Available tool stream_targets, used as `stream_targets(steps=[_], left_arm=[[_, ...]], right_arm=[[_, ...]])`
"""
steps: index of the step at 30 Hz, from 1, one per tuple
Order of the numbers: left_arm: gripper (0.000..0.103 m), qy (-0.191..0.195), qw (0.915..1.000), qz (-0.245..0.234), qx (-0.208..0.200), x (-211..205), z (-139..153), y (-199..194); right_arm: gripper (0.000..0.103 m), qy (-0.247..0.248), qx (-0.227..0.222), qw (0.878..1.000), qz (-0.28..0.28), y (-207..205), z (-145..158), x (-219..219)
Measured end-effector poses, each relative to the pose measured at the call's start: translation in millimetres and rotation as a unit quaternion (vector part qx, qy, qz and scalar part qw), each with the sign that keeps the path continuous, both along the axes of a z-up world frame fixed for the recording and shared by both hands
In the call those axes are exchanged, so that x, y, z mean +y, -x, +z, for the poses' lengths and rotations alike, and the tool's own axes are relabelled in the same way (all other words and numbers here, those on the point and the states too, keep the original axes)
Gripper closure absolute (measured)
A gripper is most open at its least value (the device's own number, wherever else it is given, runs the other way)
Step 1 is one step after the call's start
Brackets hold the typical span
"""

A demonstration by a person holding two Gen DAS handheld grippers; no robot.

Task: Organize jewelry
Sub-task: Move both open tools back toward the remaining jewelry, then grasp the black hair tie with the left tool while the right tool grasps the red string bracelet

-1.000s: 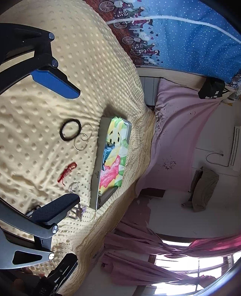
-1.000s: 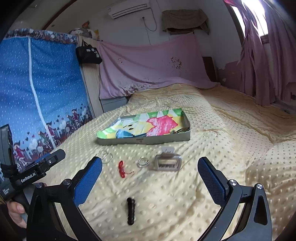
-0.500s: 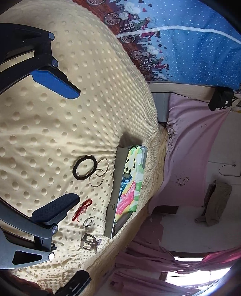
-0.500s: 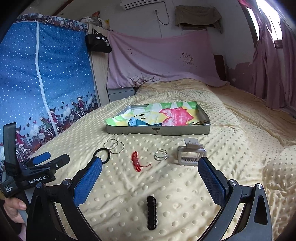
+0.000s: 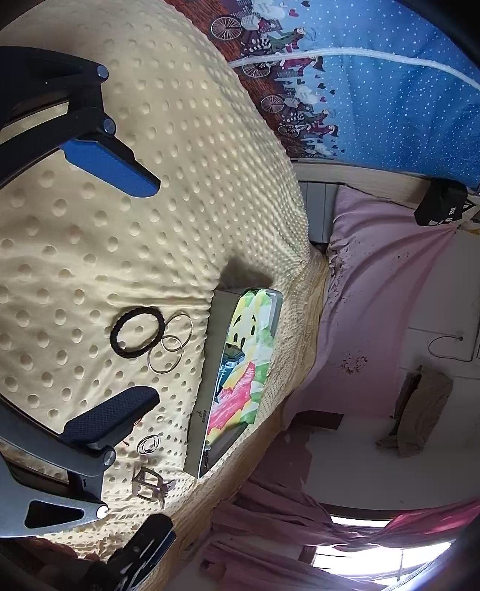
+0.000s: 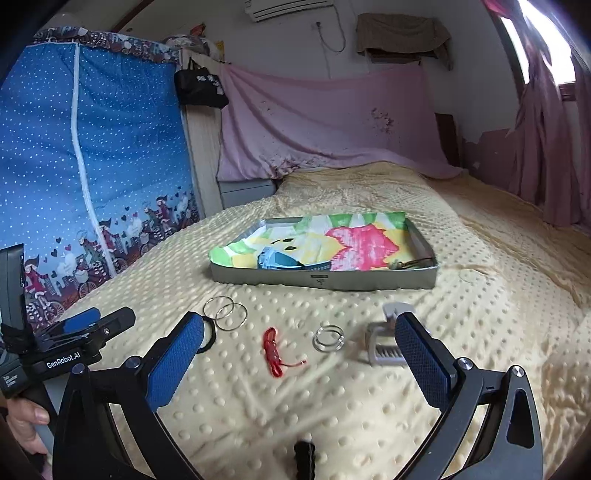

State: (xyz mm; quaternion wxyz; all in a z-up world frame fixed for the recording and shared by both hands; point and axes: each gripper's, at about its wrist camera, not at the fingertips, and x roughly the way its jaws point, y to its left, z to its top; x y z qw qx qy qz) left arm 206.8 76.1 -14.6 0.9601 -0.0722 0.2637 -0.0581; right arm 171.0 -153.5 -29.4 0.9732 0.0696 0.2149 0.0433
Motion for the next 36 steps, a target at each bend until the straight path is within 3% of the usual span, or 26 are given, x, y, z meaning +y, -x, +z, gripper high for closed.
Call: stream_targets(steps=[5,9,10,14,17,25,30,36], left_arm=[[0.001,0.014,0.9993,-0.022,0.026,-1,-12,-17],[0.014,0.016,0.9980,-0.041,0.045,-5,-20,-25],[0.016,0.017,0.9973,-0.048,0.052,-6,-23,-27],[0.034,0.029,0.9926,-0.081,0.085,-12,-34,-37],[0.048,0.037,0.9893,-0.091,0.108,-14,-43,-46],[0.064,0.082,0.9812,-0.108,0.137,-13,-56,-62],[0.092,0.080,0.9797,-0.104,0.152,-17,-61,-67],[0.097,0.082,0.9812,-0.094,0.147,-16,-57,-61]], right_arm=[[0.003,-0.005,0.060,0.998,0.028,-36,-14,-1],[0.042,-0.007,0.093,0.994,0.050,-55,-29,0],[0.045,-0.007,0.098,0.994,0.055,-58,-33,1],[0.047,0.001,0.114,0.990,0.078,-70,-43,11],[0.055,0.010,0.133,0.987,0.095,-78,-50,20],[0.062,0.018,0.166,0.979,0.119,-95,-67,32],[0.070,0.022,0.183,0.975,0.126,-104,-76,37],[0.093,0.026,0.193,0.973,0.127,-104,-80,40]])
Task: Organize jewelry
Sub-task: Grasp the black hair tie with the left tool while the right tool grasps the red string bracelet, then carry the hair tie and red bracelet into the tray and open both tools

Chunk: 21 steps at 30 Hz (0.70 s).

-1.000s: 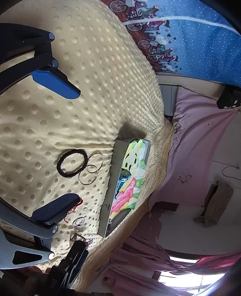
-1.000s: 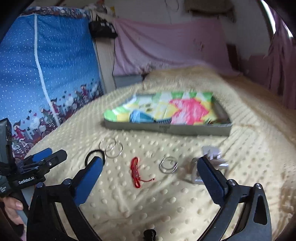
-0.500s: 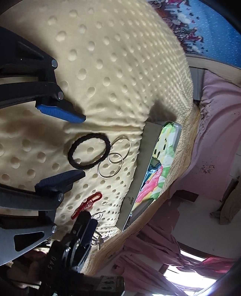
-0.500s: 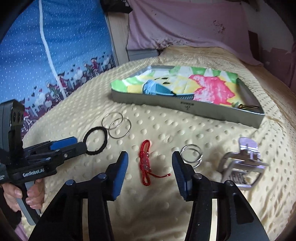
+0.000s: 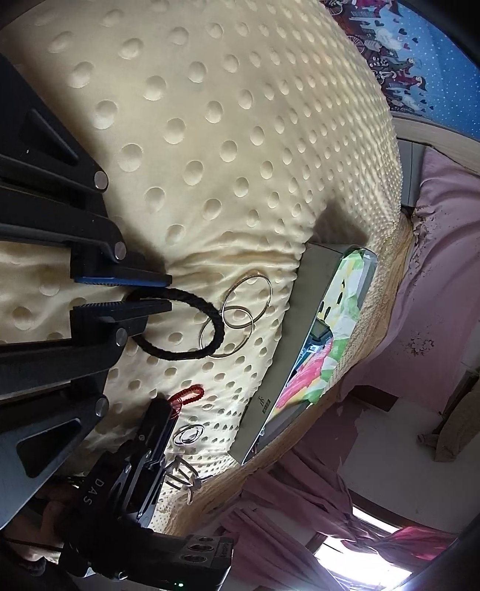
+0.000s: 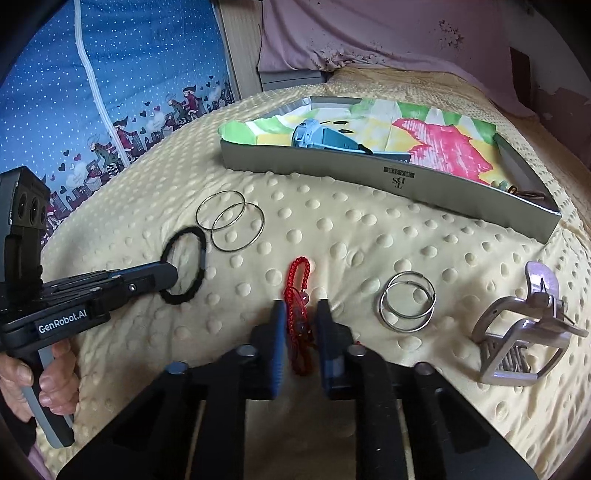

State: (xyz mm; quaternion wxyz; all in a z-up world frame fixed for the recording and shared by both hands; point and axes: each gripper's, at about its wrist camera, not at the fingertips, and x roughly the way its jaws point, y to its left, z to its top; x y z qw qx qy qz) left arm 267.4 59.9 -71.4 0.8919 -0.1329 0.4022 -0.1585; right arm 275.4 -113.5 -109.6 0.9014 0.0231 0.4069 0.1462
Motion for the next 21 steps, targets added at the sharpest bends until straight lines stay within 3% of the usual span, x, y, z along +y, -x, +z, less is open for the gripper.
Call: stream_targets(steps=[11,17,21], left_arm=[[0.097,-0.018,0.9984,-0.011,-0.052,-21,32,19],[0.097,0.007,0.9960,-0.025,-0.085,-47,61,5],[0.097,-0.011,0.9931,-0.033,-0.112,-65,76,-17]], right_arm=[[0.093,-0.032,-0.063,0.997,0.001,22,22,-13],[0.093,-0.060,-0.113,0.991,-0.031,31,48,-36],[0.093,-0.046,-0.127,0.990,-0.049,24,64,-57]])
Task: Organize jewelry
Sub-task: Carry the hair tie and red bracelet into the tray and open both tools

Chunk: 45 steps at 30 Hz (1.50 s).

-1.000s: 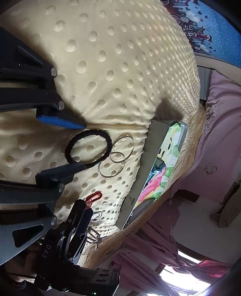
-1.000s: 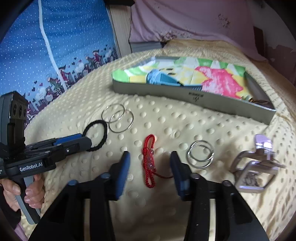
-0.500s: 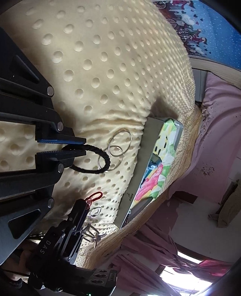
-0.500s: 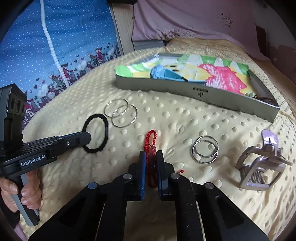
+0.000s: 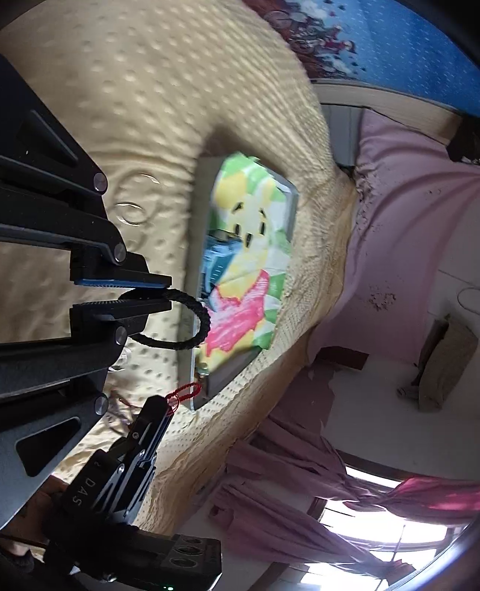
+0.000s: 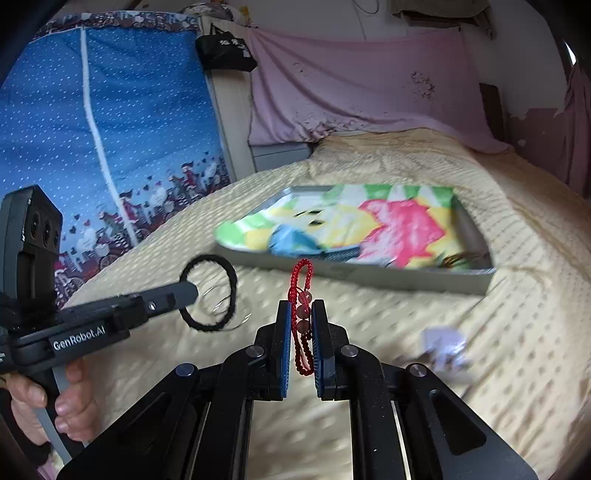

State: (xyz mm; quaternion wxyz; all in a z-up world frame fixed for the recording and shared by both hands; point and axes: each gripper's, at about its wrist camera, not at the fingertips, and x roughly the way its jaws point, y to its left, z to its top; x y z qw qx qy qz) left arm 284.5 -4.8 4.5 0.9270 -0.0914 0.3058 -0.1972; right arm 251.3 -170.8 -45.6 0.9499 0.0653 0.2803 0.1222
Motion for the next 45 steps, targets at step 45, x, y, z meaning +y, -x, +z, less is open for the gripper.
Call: stream_targets(steps=[45], left_arm=[[0.073,-0.029,0.9944,0.094,0.039,34,-21,-96]], right_arm=[[0.063,-0.016,0.074,0.995,-0.066,-130,-22,-2]])
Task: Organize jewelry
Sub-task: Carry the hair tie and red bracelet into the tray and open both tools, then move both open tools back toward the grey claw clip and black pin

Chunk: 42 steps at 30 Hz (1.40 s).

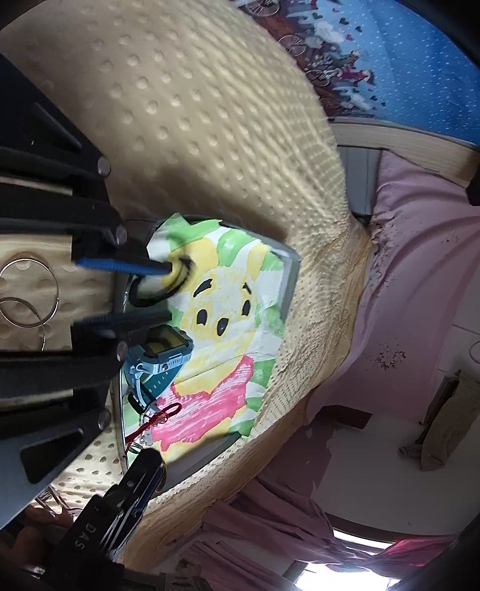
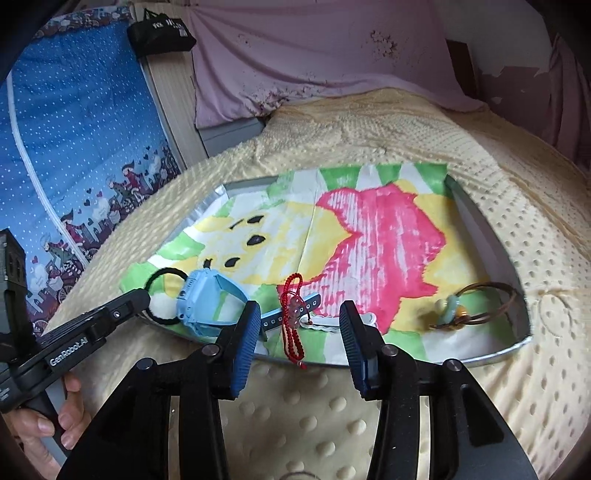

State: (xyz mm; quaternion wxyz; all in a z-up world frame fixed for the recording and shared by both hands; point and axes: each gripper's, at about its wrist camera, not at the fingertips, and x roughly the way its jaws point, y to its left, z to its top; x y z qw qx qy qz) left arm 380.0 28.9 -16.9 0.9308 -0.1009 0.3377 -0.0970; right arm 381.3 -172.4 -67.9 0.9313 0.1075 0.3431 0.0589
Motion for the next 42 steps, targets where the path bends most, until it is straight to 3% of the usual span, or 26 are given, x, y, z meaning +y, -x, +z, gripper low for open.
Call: stream_targets(steps=[1,3,8,13,15,19,29,42], left_arm=[[0.066,-0.003,0.9999,0.004,-0.012,-1,3,5],[0.023,-0.007,0.9994,0.014,-0.032,0,11,14],[0.023,-0.019,0.9967,0.030,-0.074,0,31,41],[0.010,-0.032,0.9934,0.032,-0.105,-2,45,67],[0.004,-0.037,0.9921,0.030,-0.116,-4,50,75],[0.000,-0.043,0.9899,0.035,-0.131,-5,55,94],[0.000,0.012,0.9902,0.049,-0.130,-4,51,138],[0.000,0.016,0.9941,0.026,-0.104,-32,37,190]], right_arm=[[0.060,0.003,-0.005,1.000,0.001,3,2,0],[0.053,0.014,-0.023,1.000,-0.003,14,9,-2],[0.036,0.021,-0.058,0.998,-0.014,42,26,-11],[0.020,0.024,-0.087,0.996,-0.022,66,45,-19],[0.019,0.025,-0.100,0.994,-0.023,77,52,-21],[0.004,0.026,-0.120,0.992,-0.028,99,59,-25],[0.003,0.044,-0.159,0.985,-0.041,162,72,-49],[0.002,0.055,-0.164,0.984,-0.045,219,69,-79]])
